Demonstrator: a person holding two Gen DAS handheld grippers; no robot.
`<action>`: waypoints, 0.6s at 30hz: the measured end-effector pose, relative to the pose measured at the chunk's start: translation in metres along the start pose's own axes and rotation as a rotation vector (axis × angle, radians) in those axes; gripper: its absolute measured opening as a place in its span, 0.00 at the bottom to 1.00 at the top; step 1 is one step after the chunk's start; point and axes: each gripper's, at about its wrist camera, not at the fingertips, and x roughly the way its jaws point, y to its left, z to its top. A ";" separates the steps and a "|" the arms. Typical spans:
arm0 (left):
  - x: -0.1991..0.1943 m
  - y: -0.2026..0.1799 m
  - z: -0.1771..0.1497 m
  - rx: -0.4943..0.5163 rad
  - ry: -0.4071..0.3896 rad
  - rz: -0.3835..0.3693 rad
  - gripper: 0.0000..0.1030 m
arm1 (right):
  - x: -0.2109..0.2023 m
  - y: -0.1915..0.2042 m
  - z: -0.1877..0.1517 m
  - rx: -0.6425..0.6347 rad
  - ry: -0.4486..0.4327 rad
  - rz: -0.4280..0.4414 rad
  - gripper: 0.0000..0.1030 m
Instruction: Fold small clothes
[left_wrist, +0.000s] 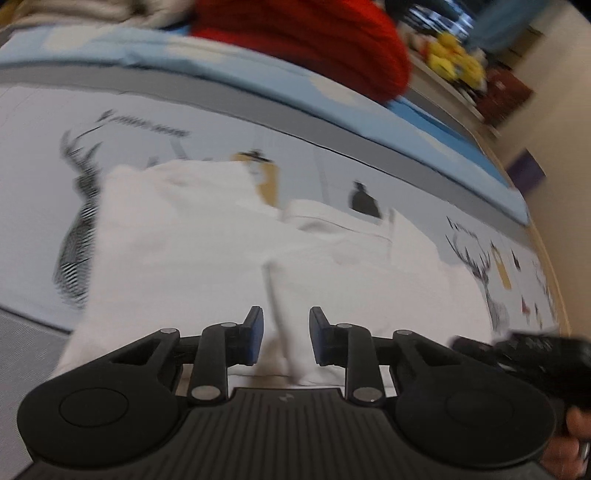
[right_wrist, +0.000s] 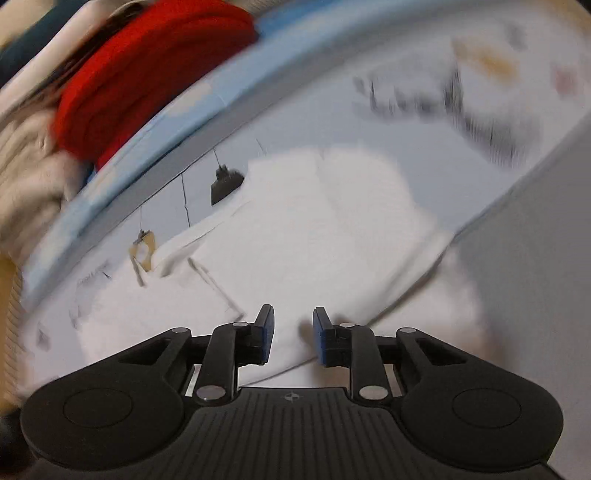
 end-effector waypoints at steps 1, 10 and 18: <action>0.004 -0.008 -0.003 0.023 -0.002 -0.003 0.28 | 0.009 -0.004 0.003 0.024 0.034 0.033 0.24; 0.049 -0.058 -0.025 0.158 0.048 0.022 0.45 | 0.029 -0.034 0.014 0.082 0.071 -0.042 0.24; 0.073 -0.079 -0.044 0.382 0.064 0.136 0.53 | 0.032 -0.030 0.015 0.135 0.105 -0.012 0.24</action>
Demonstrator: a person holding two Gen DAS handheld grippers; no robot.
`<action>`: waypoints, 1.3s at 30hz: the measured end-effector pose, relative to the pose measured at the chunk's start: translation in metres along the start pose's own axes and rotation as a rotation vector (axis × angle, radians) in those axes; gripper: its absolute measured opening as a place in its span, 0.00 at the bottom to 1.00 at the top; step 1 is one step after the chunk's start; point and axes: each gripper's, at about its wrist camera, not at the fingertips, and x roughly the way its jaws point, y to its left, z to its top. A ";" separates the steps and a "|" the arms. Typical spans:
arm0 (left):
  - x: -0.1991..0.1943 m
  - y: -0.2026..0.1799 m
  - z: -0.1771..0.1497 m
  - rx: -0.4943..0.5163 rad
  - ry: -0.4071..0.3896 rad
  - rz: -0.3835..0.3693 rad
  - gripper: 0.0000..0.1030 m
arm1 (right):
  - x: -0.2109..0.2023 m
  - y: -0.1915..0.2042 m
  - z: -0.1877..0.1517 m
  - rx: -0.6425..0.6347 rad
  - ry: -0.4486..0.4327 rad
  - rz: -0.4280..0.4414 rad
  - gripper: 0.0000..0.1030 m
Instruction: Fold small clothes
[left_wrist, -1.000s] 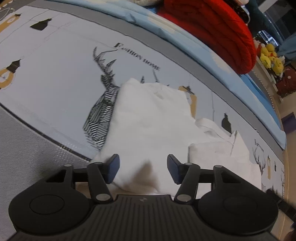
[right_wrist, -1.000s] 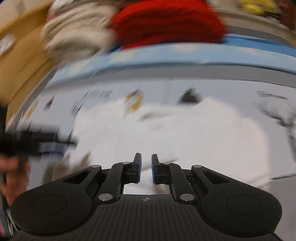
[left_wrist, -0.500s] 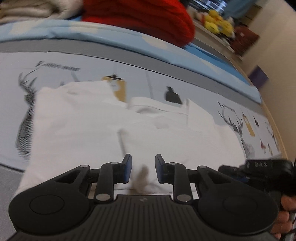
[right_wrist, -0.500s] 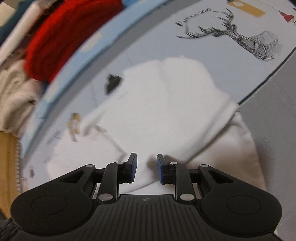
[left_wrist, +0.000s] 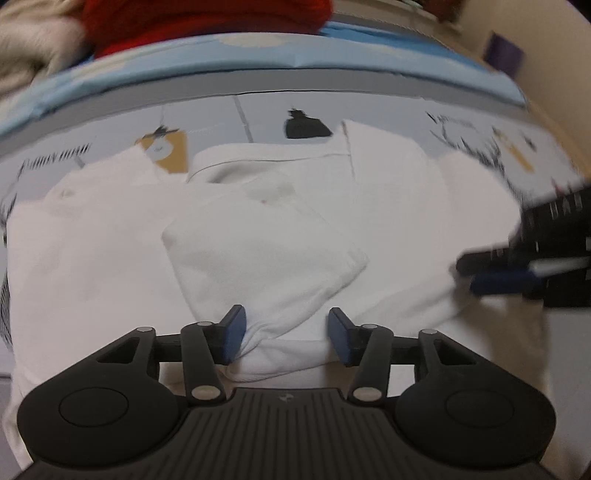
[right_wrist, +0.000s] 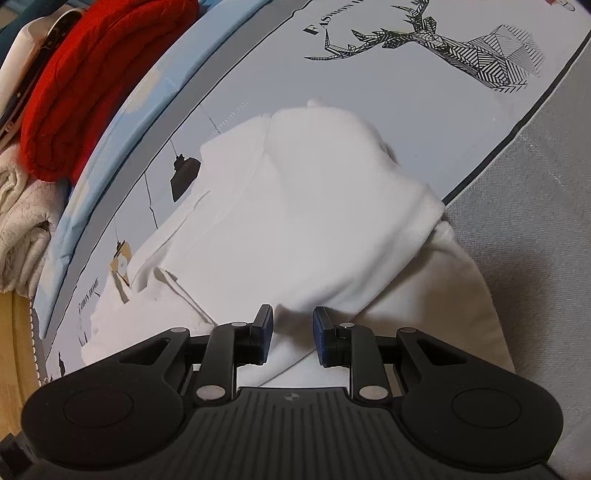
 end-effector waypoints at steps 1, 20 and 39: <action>0.000 -0.001 -0.002 0.019 -0.006 0.010 0.53 | 0.001 0.002 0.001 0.000 0.001 -0.002 0.24; -0.046 0.140 -0.014 -0.710 -0.129 -0.059 0.43 | 0.008 0.005 -0.004 0.044 0.019 -0.009 0.24; 0.001 0.063 -0.010 -0.345 -0.068 0.186 0.16 | 0.000 0.004 0.000 0.023 0.000 -0.010 0.24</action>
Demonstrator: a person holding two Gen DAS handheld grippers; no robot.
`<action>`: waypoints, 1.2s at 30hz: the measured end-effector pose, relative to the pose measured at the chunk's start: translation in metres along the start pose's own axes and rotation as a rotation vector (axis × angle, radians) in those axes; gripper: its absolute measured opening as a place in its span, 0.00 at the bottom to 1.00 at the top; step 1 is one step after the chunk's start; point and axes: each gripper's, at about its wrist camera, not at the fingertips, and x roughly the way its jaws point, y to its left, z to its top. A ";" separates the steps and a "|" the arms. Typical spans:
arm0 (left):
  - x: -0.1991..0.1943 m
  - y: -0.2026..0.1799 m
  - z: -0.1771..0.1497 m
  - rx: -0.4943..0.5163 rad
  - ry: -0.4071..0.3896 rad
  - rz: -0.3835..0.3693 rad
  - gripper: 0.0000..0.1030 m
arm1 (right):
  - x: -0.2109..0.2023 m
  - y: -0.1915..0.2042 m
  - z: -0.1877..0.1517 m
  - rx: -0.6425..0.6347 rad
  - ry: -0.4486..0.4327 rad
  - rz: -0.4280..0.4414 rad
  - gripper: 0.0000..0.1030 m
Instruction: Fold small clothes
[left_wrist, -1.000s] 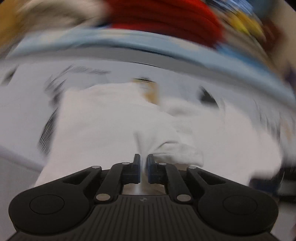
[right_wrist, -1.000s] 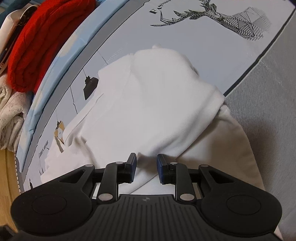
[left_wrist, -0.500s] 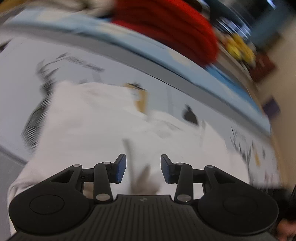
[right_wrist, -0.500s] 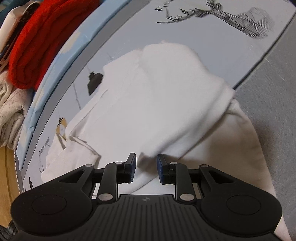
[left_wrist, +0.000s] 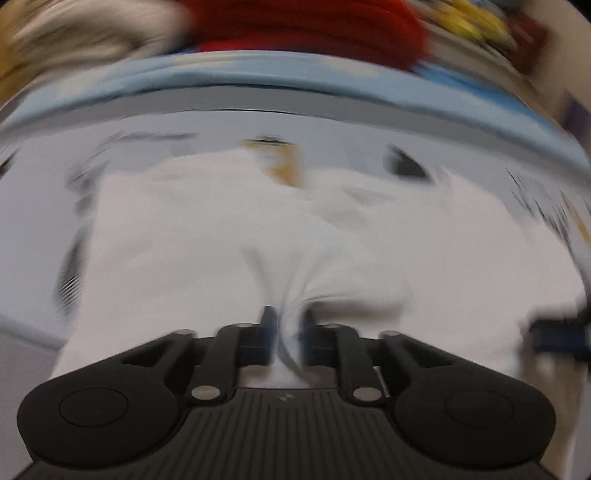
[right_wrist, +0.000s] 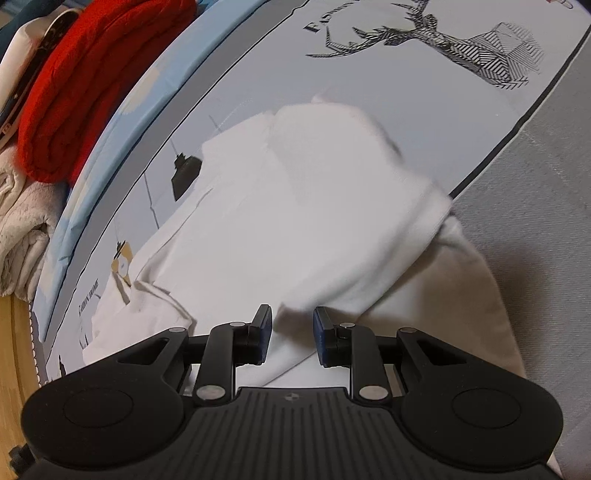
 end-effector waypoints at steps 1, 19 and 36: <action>-0.004 0.017 0.001 -0.108 0.004 0.006 0.19 | 0.000 -0.001 0.000 0.008 0.001 0.003 0.24; -0.017 0.132 0.012 -0.614 0.022 -0.144 0.06 | -0.008 -0.005 -0.005 0.042 -0.023 -0.019 0.24; -0.049 0.183 0.010 -0.648 -0.008 0.010 0.37 | -0.026 -0.041 0.002 0.285 -0.161 -0.121 0.24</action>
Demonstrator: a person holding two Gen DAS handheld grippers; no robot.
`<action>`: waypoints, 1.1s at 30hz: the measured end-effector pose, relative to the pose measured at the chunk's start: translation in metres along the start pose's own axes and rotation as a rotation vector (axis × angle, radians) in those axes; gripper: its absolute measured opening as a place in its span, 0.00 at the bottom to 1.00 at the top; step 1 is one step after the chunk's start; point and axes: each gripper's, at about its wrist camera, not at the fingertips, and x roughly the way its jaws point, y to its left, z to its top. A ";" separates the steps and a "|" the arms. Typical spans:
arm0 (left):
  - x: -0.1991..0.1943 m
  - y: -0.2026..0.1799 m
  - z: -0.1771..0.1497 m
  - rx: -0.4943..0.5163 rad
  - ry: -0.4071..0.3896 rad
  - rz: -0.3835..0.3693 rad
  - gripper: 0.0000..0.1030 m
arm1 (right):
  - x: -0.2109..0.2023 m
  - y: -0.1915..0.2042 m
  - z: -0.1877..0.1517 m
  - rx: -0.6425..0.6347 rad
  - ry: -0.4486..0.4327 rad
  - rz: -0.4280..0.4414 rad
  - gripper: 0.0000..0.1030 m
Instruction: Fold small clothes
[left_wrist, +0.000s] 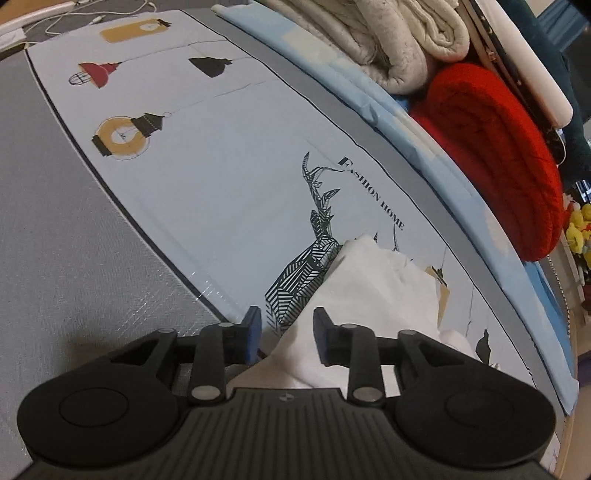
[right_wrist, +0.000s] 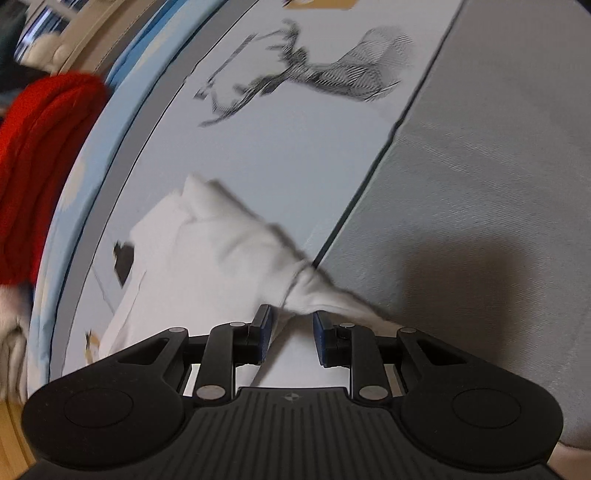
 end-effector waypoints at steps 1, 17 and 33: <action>0.003 0.001 0.000 -0.003 0.013 -0.007 0.40 | -0.002 -0.001 0.000 0.010 -0.008 0.006 0.24; 0.011 -0.012 -0.012 0.126 0.088 0.038 0.01 | -0.004 -0.026 -0.001 0.143 -0.041 -0.079 0.06; 0.041 -0.027 -0.014 0.155 0.203 -0.035 0.23 | 0.018 -0.006 0.011 -0.013 -0.005 -0.016 0.10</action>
